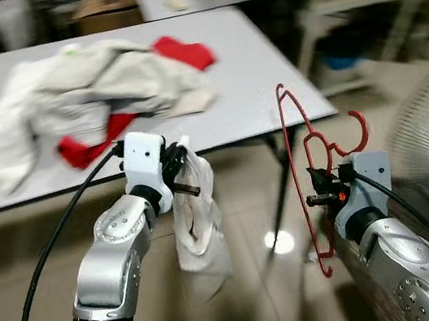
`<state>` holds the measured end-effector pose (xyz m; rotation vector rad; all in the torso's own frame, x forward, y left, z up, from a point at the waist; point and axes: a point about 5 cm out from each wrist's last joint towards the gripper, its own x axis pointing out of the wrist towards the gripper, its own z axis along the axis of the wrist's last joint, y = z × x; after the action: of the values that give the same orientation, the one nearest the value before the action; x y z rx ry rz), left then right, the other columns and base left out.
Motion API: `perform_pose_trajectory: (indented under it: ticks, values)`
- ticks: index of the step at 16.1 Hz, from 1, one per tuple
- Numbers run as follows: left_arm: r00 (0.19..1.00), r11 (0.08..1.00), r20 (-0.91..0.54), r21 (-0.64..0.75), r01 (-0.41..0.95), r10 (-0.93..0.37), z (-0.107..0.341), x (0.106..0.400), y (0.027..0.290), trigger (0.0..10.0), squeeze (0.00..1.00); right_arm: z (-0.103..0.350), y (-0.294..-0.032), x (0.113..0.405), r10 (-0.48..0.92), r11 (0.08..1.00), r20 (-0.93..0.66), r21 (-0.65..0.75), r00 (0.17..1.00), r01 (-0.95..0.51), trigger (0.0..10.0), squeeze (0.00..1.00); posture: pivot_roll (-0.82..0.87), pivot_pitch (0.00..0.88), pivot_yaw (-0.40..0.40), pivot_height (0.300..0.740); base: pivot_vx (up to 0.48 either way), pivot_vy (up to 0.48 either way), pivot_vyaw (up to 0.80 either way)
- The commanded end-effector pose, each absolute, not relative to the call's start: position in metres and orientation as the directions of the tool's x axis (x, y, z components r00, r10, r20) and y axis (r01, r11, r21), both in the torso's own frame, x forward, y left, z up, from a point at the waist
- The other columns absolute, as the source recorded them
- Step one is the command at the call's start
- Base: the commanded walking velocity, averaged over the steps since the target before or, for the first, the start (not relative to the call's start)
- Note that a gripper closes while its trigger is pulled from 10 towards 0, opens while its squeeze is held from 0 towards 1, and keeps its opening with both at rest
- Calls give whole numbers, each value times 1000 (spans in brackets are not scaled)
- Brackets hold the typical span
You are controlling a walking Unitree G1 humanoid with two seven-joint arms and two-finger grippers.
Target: Hang hanger
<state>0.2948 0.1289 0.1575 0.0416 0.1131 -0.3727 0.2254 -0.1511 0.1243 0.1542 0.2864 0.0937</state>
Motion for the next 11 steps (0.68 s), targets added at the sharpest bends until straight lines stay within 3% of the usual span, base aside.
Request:
perform_pose_trajectory:
  ticks: [1,5,11]
  values:
    - [932,935,-87,7,353,-351,163,297,129,10000,0,130,-151,226,128,985,-253,146,959,-93,10000,0,-52,35,9,740,0,0,0]
    - [933,934,-56,-35,354,-356,167,298,130,10000,0,134,-150,228,177,983,-241,84,954,-161,10000,0,-67,24,7,740,0,0,0]
    - [938,939,-53,-45,341,-343,167,304,130,10000,0,137,-149,230,213,977,-233,35,949,-210,10000,0,-73,1,1,740,247,0,0]
